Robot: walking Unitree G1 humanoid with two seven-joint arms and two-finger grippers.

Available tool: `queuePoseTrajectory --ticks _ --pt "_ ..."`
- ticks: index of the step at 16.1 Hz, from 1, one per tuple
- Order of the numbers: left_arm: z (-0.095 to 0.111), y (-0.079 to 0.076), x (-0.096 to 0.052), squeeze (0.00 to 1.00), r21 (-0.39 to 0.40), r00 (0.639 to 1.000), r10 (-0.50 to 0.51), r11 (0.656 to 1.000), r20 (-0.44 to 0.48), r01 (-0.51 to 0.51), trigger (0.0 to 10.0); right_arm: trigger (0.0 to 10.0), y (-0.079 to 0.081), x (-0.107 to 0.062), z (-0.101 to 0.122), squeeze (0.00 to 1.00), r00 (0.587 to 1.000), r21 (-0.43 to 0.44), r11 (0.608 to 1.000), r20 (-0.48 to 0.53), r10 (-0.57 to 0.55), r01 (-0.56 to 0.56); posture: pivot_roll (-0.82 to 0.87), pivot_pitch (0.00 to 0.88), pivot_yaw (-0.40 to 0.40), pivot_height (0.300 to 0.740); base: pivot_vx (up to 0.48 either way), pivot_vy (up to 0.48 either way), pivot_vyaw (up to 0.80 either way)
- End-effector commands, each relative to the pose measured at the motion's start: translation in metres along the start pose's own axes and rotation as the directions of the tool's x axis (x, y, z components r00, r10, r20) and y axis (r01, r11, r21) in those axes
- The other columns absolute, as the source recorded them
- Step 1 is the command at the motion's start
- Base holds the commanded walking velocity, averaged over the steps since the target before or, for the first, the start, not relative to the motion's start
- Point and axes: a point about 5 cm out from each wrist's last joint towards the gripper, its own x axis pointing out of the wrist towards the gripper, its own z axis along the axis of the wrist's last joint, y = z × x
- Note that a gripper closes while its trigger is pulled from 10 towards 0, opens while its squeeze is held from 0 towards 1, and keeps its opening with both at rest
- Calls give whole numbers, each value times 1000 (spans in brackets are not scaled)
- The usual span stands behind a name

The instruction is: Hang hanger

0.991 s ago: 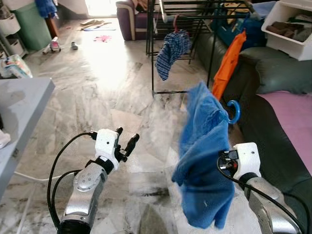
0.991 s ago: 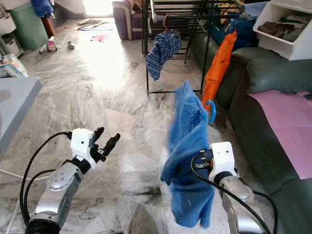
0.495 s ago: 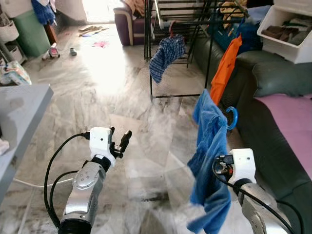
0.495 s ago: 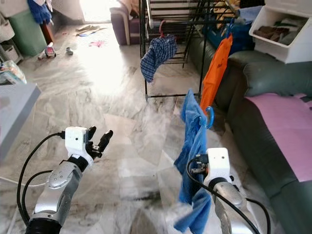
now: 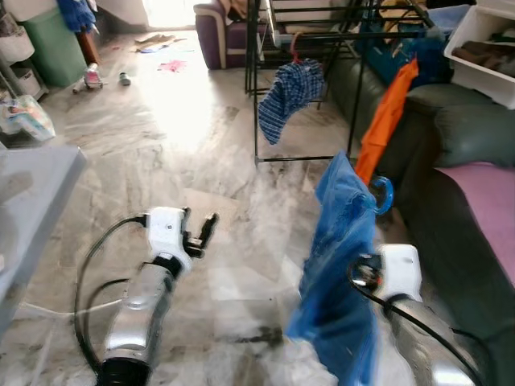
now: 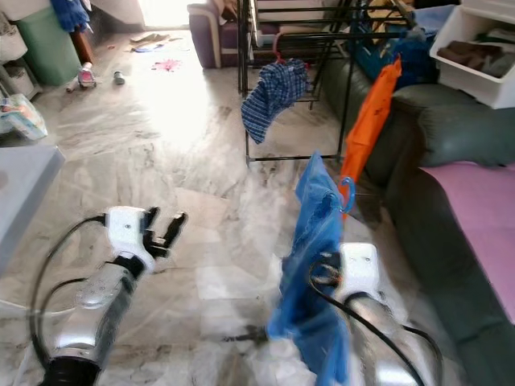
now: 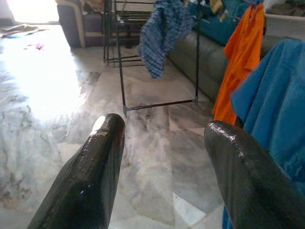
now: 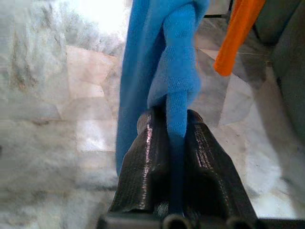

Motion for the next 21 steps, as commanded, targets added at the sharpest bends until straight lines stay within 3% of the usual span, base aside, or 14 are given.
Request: queuePoseTrajectory --ticks 1,14,21 --pt "4 -6 4 0 2 1000 -18 1000 12 18 10000 10000 -10 -2 2 0 999 3 999 6 -43 43 -100 16 9 740 439 0 0" --pt "0 -18 9 0 -6 1000 -18 1000 -7 18 10000 10000 -9 5 8 0 1000 5 1000 4 -20 20 -102 15 10 740 479 0 0" --pt "4 -26 16 0 -27 1000 -16 1000 6 16 10000 10000 -13 10 14 0 999 6 1000 25 -20 20 -99 16 14 740 480 0 596"
